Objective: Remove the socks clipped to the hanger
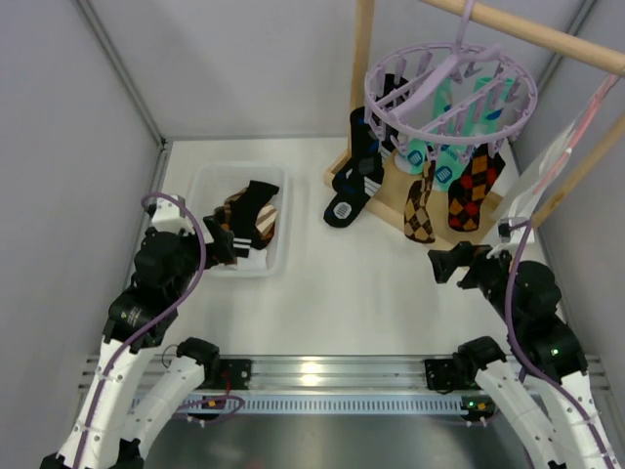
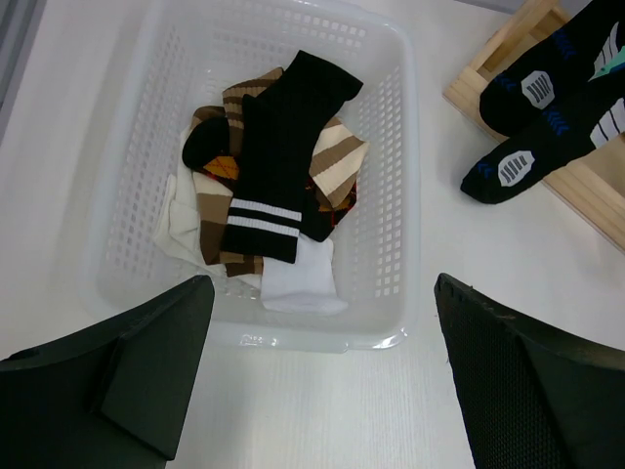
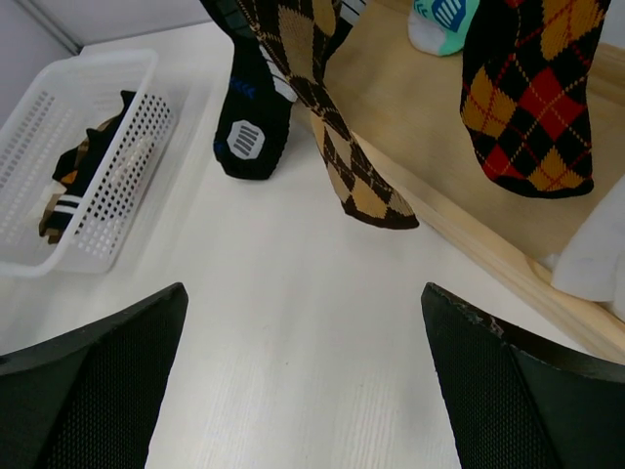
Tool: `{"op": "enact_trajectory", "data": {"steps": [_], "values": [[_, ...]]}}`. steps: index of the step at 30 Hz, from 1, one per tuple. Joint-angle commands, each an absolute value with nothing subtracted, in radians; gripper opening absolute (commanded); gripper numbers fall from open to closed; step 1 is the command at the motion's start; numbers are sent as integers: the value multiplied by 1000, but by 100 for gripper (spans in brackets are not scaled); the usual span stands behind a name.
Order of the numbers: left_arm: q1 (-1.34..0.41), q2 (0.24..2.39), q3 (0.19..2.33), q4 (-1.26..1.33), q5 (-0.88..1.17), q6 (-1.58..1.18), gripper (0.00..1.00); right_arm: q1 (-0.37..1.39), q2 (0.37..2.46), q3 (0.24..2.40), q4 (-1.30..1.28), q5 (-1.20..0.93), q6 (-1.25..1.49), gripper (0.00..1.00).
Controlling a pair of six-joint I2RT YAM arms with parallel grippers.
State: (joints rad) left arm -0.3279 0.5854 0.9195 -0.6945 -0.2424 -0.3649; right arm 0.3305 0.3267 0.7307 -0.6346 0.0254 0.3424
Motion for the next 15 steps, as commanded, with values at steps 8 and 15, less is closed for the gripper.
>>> {"op": "enact_trajectory", "data": {"steps": [8, 15], "values": [[-322, 594, 910, -632, -232, -357, 98, 319, 218, 606, -320, -101, 405, 99], [-324, 600, 910, -632, -213, -357, 98, 319, 494, 603, -68, -298, 364, 99]]}}
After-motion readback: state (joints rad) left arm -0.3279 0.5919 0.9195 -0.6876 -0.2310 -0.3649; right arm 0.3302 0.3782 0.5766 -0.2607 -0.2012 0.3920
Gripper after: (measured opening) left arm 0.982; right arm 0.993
